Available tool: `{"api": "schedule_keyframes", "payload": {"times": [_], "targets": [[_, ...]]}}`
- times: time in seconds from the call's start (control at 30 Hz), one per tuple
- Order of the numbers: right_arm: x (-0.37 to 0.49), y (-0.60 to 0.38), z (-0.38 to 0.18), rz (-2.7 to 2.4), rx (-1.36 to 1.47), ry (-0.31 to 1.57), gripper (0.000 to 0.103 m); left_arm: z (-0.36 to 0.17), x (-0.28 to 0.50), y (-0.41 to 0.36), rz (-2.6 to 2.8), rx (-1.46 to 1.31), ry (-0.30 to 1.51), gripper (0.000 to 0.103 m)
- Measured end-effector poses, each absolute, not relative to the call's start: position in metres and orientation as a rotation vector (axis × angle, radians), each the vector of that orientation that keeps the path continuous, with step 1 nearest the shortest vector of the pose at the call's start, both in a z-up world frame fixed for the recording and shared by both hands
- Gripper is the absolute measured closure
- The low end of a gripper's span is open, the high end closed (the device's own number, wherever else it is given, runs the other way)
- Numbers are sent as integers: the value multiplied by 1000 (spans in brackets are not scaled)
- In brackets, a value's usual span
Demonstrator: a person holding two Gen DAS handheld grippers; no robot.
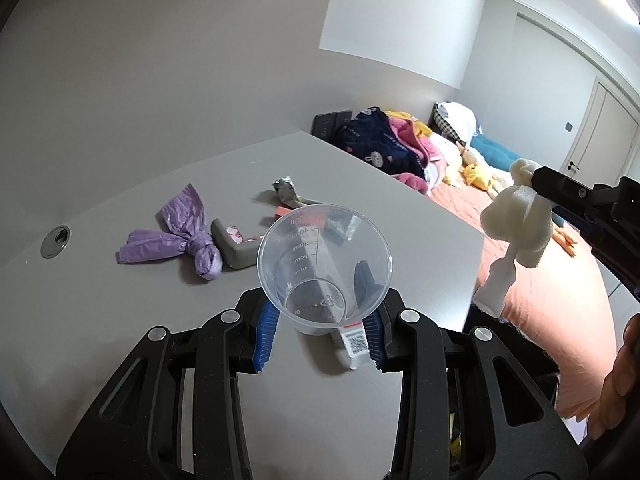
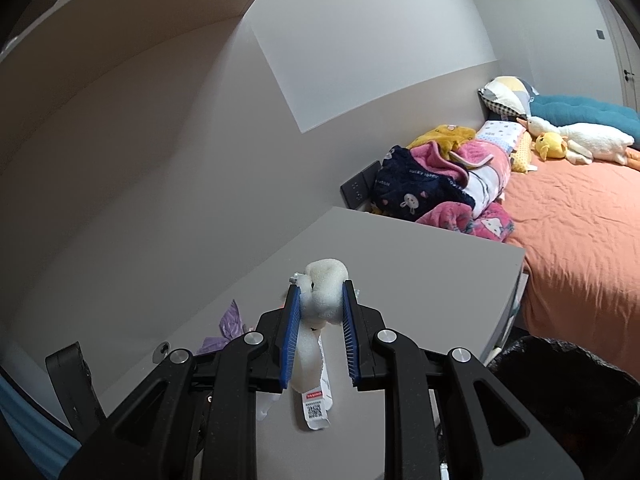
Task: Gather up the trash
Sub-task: 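Lift the cup and plush and carry them over the black bin, then open both tools to drop the cup and plush into the bin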
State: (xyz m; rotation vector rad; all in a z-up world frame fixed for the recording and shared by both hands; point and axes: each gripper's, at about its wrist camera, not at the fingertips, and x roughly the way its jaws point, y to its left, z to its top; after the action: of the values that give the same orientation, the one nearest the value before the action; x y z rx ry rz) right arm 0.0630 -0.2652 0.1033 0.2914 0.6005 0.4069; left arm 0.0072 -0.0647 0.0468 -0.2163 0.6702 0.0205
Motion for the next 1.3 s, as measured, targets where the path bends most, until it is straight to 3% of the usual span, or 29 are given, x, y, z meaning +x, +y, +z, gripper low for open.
{"api": "schedule_keyframes", "payload": {"times": [1.3], "targets": [[-17, -434, 57, 126, 351, 635, 80, 22, -2, -230, -286, -96, 779, 67]]}}
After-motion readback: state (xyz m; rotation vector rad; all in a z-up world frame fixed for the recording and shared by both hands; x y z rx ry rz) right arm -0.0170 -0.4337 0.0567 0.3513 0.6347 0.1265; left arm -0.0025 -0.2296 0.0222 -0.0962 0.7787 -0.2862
